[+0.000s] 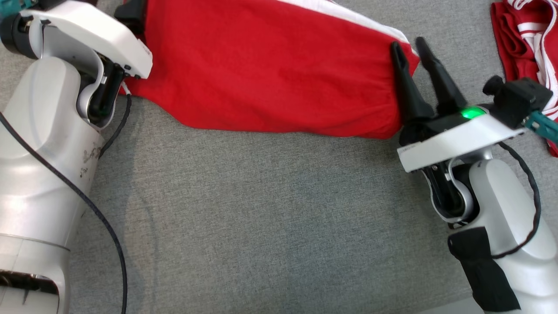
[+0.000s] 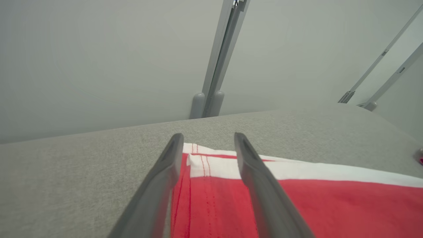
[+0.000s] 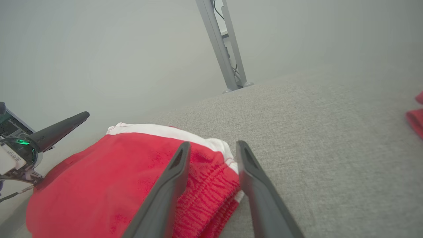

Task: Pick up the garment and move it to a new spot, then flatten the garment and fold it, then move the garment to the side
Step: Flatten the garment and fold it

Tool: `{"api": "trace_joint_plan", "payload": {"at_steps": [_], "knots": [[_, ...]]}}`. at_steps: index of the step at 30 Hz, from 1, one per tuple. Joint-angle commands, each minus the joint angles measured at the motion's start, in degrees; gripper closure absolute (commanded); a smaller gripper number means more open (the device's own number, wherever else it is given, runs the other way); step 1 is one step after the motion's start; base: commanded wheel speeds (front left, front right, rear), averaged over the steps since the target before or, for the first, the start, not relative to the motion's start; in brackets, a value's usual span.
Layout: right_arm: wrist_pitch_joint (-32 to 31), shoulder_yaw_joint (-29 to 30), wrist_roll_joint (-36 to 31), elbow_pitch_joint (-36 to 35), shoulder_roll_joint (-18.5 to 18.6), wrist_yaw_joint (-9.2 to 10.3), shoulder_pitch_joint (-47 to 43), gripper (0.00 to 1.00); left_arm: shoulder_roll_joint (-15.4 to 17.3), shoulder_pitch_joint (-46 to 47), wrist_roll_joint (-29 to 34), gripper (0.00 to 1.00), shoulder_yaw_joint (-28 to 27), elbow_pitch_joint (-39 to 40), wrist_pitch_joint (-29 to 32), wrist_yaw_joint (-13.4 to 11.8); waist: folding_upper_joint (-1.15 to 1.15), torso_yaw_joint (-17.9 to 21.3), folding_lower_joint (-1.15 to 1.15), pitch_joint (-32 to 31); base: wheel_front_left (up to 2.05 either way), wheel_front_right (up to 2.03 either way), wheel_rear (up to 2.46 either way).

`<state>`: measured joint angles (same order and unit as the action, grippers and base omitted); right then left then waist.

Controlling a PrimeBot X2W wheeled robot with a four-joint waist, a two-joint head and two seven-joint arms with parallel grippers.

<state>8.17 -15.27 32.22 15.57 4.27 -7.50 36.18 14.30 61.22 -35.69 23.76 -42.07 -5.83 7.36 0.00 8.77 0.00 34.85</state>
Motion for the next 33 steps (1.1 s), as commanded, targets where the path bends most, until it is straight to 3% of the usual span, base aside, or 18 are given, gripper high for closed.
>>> {"api": "trace_joint_plan", "payload": {"at_steps": [1,2,7,17,21,27,33], "knots": [[1.51,-0.36,-0.8,-0.37,1.38,0.02,-1.02,0.0,0.59,-0.18,-0.53,0.0,0.6,-0.67,-1.58,0.16,0.0,-0.07,0.0,-0.42,0.0,0.0,0.0],[3.21,-1.42,-1.86,-1.49,2.5,0.02,-2.27,0.0,1.36,-1.13,0.42,0.0,1.5,-1.6,-4.65,0.17,0.0,-0.32,0.0,-0.82,0.0,0.0,0.0],[5.85,-0.27,-4.83,-4.43,4.68,0.02,-5.25,0.0,1.1,-4.24,1.7,0.0,1.68,0.17,-8.42,-0.55,0.0,-1.17,0.0,-2.04,0.0,0.0,0.0],[7.11,9.55,-14.29,-12.16,3.79,0.02,-12.98,0.0,1.7,-22.67,10.68,0.0,-6.82,27.1,-9.31,-9.83,0.0,-4.22,0.0,-5.81,0.0,0.0,0.0],[7.14,11.93,-16.78,-12.96,3.15,0.02,-15.68,0.0,2.54,-31.01,13.02,0.0,-8.33,33.63,-9.32,-12.72,0.0,-4.85,0.0,-7.55,0.0,0.0,0.0],[6.49,15.04,-18.1,-13.41,2.12,0.02,-19.79,0.0,3.28,-38.81,12.91,0.0,-9.25,37.08,-9.31,-14.55,0.0,-5.23,0.0,-9.43,0.0,0.0,0.0],[5.47,16.91,-18.02,-14.48,1.29,0.02,-21.75,0.0,3.57,-40.77,11.86,0.0,-9.04,37.44,-8.7,-14.27,0.0,-5.52,0.0,-10.05,0.0,0.0,0.0]]}}
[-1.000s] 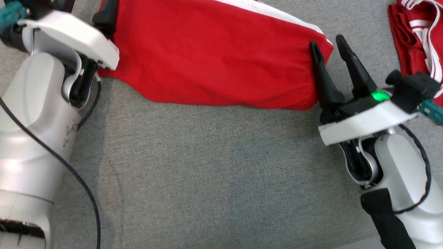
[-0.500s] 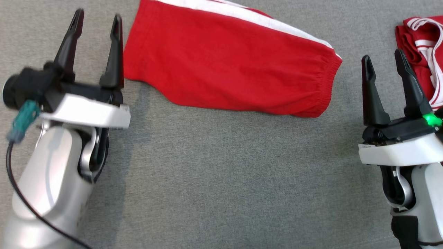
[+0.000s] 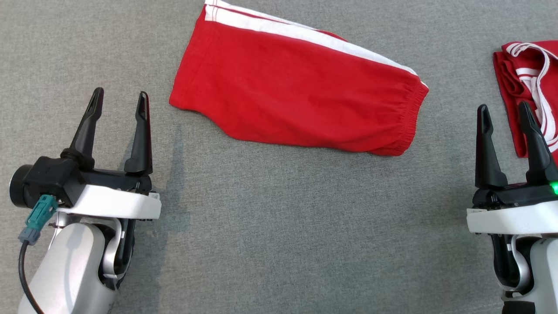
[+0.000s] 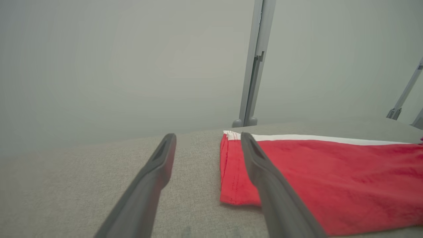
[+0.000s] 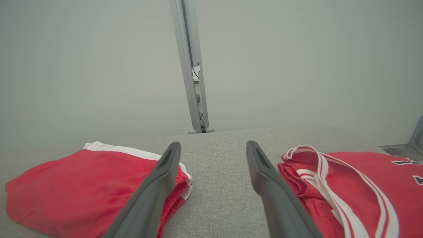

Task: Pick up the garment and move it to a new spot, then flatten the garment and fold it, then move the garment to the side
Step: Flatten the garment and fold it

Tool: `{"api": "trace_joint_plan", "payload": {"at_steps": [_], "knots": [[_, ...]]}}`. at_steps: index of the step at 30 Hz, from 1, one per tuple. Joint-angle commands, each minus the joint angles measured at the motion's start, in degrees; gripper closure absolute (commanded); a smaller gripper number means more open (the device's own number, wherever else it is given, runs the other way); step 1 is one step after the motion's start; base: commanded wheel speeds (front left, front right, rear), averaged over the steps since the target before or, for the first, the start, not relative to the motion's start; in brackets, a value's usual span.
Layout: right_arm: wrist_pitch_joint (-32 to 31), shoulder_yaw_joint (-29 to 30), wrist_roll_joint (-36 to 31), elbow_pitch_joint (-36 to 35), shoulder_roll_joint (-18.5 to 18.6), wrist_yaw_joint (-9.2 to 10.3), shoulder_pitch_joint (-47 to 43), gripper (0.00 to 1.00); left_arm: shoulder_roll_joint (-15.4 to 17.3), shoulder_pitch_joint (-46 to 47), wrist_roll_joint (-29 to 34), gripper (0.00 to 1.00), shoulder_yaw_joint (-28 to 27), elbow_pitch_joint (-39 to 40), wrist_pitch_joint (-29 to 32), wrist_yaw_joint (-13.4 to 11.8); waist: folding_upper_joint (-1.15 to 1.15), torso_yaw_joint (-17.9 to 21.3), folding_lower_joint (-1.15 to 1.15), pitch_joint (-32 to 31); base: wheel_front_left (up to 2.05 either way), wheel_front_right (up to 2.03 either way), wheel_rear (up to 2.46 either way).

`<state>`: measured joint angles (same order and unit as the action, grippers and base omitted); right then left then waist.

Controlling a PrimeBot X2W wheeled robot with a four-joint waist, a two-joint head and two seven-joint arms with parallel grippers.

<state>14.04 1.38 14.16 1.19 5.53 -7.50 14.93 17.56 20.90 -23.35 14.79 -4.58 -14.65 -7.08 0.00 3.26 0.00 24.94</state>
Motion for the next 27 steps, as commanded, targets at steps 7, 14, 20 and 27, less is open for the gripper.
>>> {"api": "trace_joint_plan", "payload": {"at_steps": [7,14,20,27], "knots": [[-1.05,0.84,0.18,-1.15,-0.55,0.02,-1.21,0.0,0.71,-0.22,-1.07,0.0,-0.02,-0.32,0.79,0.4,0.0,0.09,0.0,-0.29,0.0,0.0,0.0],[-1.91,0.76,0.42,-1.81,-0.82,0.02,-1.16,0.0,0.48,2.49,-2.01,0.0,0.05,-0.32,0.98,1.24,0.0,0.22,0.0,0.1,0.0,0.0,0.0],[-2.18,-0.88,1.29,-1.8,-1.12,0.02,-0.3,0.0,0.62,9.62,-3.05,0.0,1.8,-3.51,5.82,3.83,0.0,2.43,0.0,1.19,0.0,0.0,0.0],[-1.63,-3.57,3.34,0.48,-1.61,0.02,0.08,0.0,0.87,16.85,-8.06,0.0,3.34,-18.46,17.09,8.59,0.0,7.07,0.0,2.71,0.0,0.0,0.0]]}}
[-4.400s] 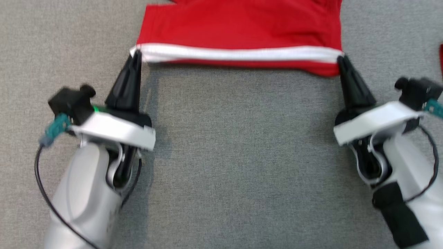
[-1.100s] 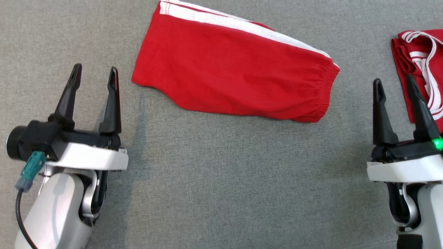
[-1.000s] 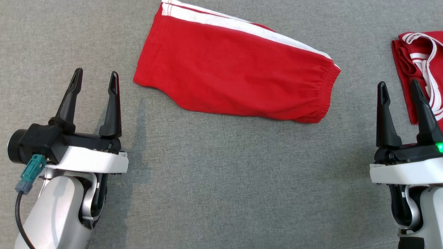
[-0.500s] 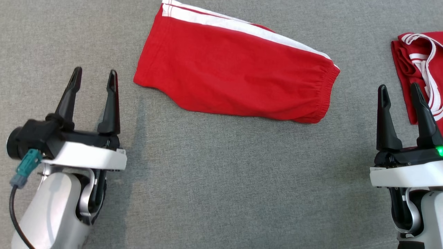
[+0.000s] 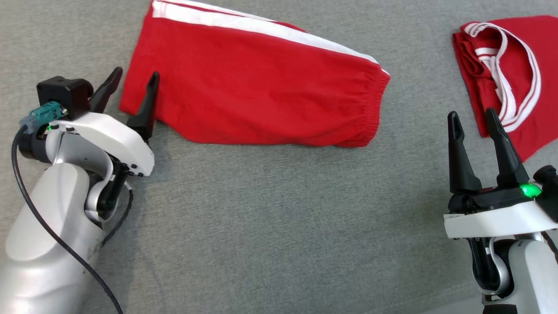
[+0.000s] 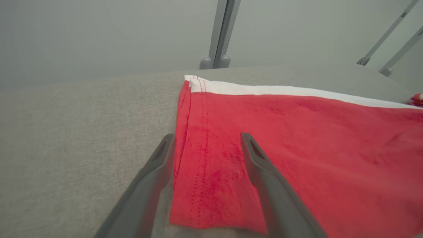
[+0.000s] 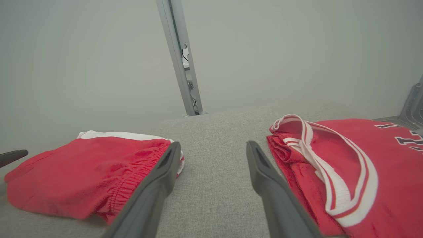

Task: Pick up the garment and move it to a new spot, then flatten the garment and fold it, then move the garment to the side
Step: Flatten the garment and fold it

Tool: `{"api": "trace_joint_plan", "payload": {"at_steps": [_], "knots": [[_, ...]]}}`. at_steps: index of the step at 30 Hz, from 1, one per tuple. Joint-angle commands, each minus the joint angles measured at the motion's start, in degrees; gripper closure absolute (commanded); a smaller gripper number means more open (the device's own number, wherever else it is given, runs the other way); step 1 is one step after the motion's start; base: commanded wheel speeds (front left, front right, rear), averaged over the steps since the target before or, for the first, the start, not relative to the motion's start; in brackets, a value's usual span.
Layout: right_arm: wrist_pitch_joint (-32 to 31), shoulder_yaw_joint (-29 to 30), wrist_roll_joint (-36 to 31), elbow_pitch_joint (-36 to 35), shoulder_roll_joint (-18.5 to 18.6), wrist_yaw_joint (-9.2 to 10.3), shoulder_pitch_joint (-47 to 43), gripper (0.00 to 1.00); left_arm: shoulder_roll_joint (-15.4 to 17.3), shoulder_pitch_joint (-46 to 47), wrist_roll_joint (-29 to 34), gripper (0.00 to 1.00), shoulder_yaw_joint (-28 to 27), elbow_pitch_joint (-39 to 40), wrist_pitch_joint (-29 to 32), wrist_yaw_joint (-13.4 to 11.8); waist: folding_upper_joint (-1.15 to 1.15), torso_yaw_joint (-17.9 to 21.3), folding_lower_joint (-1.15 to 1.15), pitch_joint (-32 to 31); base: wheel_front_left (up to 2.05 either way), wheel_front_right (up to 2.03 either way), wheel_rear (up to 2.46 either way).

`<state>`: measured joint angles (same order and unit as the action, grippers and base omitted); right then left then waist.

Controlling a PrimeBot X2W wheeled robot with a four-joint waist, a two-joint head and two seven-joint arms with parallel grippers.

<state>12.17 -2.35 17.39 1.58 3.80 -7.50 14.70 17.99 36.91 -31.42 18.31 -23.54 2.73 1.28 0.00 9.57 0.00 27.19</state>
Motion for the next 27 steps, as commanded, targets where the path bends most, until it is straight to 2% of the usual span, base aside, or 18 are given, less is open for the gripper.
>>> {"api": "trace_joint_plan", "payload": {"at_steps": [1,7,11,12,13,19,24,27], "knots": [[0.47,0.14,0.34,0.37,0.08,0.02,0.24,0.0,0.7,1.51,-0.22,0.0,-0.4,-0.91,0.16,0.17,0.0,1.06,0.0,0.64,0.0,0.0,0.0],[1.24,-0.72,2.06,1.99,-0.17,0.02,0.12,0.0,2.16,2.18,-1.97,0.0,-2.05,-7.25,2.57,-0.78,0.0,3.08,0.0,1.14,0.0,0.0,0.0],[1.6,-0.76,3.1,2.73,-0.32,0.02,0.09,0.0,1.98,1.0,-3.42,0.0,-1.77,-9.64,4.76,0.69,0.0,3.66,0.0,0.9,0.0,0.0,0.0],[1.73,-0.68,3.09,2.89,-0.32,0.02,0.05,0.0,1.85,0.86,-3.81,0.31,-1.71,-9.78,4.82,1.07,0.0,3.65,0.0,0.84,0.0,0.0,0.0],[1.81,-0.69,3.16,3.07,-0.32,0.02,0.03,0.0,1.64,0.5,-4.42,1.0,-1.58,-9.96,5.39,1.58,0.0,3.62,0.0,0.72,0.0,0.0,0.0],[2.07,-0.52,3.29,3.34,-0.08,0.02,0.03,0.0,1.86,-1.51,-5.51,1.0,-1.65,-8.43,4.14,2.52,0.0,2.57,0.0,-0.07,0.0,0.0,0.0],[1.74,-0.37,3.44,3.58,0.42,0.02,-0.15,0.0,1.39,-4.62,-6.11,1.0,-2.73,-4.72,1.29,1.4,0.0,0.89,0.0,-0.92,0.0,0.0,0.0],[1.48,-0.27,3.54,3.6,0.85,0.02,-0.57,0.0,0.53,-9.02,-6.41,1.0,-3.05,0.06,-0.74,-0.04,0.0,-0.9,0.0,-1.61,0.0,0.0,0.0]]}}
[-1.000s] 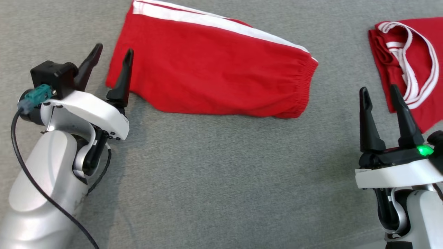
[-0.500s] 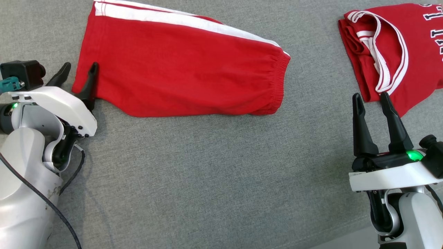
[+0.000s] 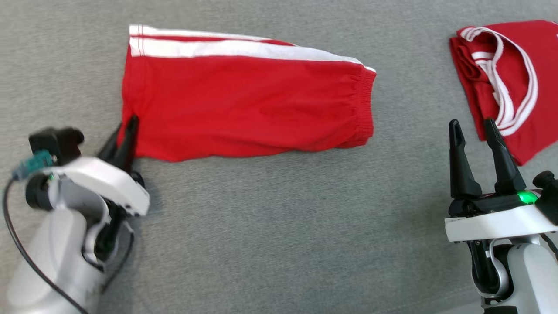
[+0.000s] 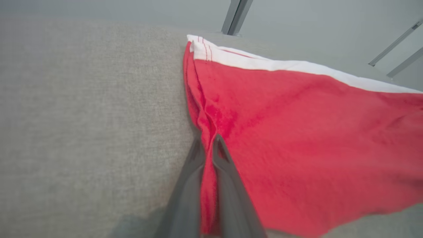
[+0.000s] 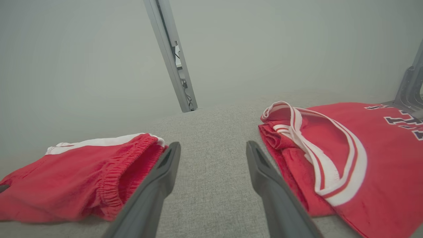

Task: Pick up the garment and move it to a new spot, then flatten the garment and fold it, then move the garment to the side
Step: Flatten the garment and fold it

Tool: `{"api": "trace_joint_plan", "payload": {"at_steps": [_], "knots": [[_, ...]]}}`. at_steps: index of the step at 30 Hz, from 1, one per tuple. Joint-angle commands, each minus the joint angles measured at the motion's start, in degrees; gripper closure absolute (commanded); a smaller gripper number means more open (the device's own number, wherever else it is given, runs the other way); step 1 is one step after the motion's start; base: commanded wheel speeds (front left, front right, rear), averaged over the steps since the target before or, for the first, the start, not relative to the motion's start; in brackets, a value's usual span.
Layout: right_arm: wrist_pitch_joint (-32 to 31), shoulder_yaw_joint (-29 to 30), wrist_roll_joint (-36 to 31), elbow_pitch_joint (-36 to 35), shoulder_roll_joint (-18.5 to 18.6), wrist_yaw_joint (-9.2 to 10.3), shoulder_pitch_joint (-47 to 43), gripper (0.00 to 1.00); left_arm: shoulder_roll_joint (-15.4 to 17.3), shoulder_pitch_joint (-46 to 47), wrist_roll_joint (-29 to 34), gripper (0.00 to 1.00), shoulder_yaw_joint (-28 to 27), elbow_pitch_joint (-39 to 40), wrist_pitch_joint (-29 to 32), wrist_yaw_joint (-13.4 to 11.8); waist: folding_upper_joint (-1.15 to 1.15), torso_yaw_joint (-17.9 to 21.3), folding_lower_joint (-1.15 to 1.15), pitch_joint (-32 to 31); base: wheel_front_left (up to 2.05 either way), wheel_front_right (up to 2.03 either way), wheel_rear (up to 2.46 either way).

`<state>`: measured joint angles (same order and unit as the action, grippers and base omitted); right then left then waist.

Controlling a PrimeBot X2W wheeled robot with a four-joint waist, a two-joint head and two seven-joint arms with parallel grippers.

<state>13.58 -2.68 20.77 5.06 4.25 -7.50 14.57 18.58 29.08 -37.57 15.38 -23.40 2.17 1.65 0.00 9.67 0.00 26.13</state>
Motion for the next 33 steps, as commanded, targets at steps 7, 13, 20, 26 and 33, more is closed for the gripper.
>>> {"api": "trace_joint_plan", "payload": {"at_steps": [7,13,20,26,33], "knots": [[-1.19,1.84,-0.43,-0.78,1.45,0.02,-1.49,0.0,-1.88,-12.71,-0.62,1.0,-0.5,13.45,-2.95,-4.85,0.0,-5.49,0.0,-1.8,0.0,0.0,0.0],[-2.75,3.09,-1.22,-2.21,1.41,0.02,-2.21,0.0,-2.1,-17.28,0.19,1.0,-0.2,20.06,-3.26,-7.47,0.0,-6.94,0.0,-2.25,0.0,0.0,0.0],[-3.42,5.04,-4.03,-3.78,0.63,0.02,-2.02,0.0,-2.99,-18.06,3.59,0.0,-0.61,22.38,-9.49,-9.68,0.0,-6.92,0.0,-2.87,0.0,0.0,0.0],[-4.4,5.66,-7.4,-5.24,1.11,0.02,-1.8,0.0,-1.83,-16.78,10.85,0.0,-1.88,24.85,-15.55,-13.75,0.0,-7.99,0.0,-4.42,0.0,0.0,0.0],[-6.52,5.69,-9.22,-6.89,1.27,0.02,-3.36,0.0,-0.88,-19.04,13.81,0.0,-2.05,26.22,-16.36,-15.47,0.0,-9.13,0.0,-6.4,0.0,0.0,0.0]]}}
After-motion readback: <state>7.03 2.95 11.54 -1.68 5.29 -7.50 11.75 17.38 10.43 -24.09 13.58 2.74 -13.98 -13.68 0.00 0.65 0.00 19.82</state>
